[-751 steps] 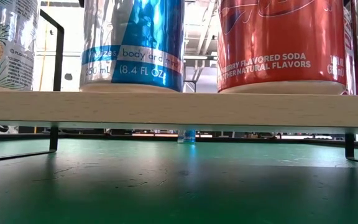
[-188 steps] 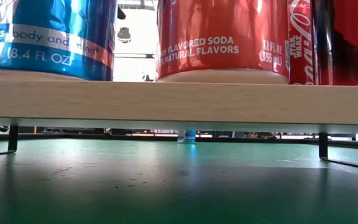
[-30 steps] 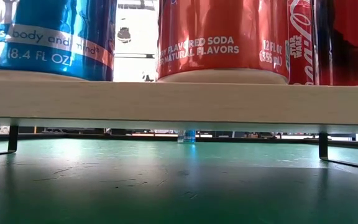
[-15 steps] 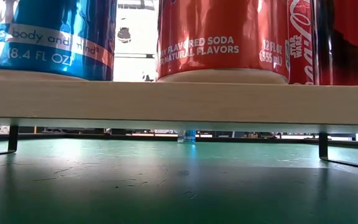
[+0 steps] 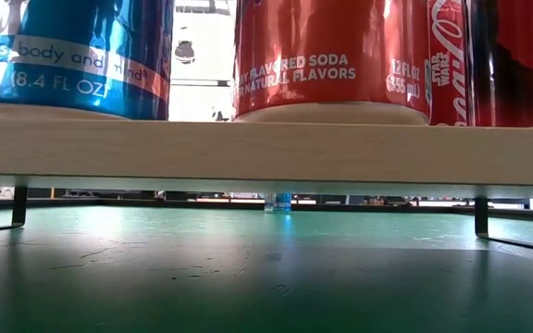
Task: Place canned beverage on shelf
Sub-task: Put the blue soda can on the shelf aligned with the other blue soda can
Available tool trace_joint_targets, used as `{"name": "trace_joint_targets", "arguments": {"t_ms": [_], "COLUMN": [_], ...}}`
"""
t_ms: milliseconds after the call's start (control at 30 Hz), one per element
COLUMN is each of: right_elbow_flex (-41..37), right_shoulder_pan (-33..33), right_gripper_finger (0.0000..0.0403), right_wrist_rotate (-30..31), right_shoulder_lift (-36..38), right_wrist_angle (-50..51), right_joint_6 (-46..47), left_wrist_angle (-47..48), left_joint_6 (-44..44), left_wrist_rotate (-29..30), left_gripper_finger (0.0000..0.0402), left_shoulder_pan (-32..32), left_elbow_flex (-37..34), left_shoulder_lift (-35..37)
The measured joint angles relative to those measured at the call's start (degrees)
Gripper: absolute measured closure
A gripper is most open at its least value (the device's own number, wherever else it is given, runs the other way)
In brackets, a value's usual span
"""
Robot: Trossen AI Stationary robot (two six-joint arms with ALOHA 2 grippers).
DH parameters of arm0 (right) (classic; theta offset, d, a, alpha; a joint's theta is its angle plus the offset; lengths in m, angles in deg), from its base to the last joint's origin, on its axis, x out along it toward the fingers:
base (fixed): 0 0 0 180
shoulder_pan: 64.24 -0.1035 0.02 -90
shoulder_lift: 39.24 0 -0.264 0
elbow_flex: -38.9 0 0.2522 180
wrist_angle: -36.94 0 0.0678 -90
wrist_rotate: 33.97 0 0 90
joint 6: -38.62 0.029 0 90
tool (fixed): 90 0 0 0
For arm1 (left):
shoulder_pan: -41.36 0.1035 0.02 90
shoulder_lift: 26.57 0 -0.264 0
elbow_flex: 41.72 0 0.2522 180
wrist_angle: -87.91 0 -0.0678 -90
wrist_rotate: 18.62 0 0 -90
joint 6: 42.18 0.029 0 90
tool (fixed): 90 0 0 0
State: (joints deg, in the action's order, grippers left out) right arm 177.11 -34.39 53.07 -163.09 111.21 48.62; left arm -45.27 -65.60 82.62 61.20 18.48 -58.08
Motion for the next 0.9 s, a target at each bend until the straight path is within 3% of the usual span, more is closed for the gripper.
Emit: {"name": "trace_joint_targets", "arguments": {"t_ms": [900], "right_elbow_flex": [0.0], "right_shoulder_pan": [-0.75], "right_gripper_finger": [0.0136], "right_wrist_rotate": [0.0], "right_shoulder_lift": [-0.18], "right_wrist_angle": [-3.6], "right_joint_6": [0.68], "left_wrist_angle": [0.02], "left_joint_6": [0.26], "left_wrist_rotate": [0.11], "left_gripper_finger": [0.0072], "left_shoulder_pan": [0.0], "left_elbow_flex": [0.0], "left_shoulder_lift": [0.0]}}
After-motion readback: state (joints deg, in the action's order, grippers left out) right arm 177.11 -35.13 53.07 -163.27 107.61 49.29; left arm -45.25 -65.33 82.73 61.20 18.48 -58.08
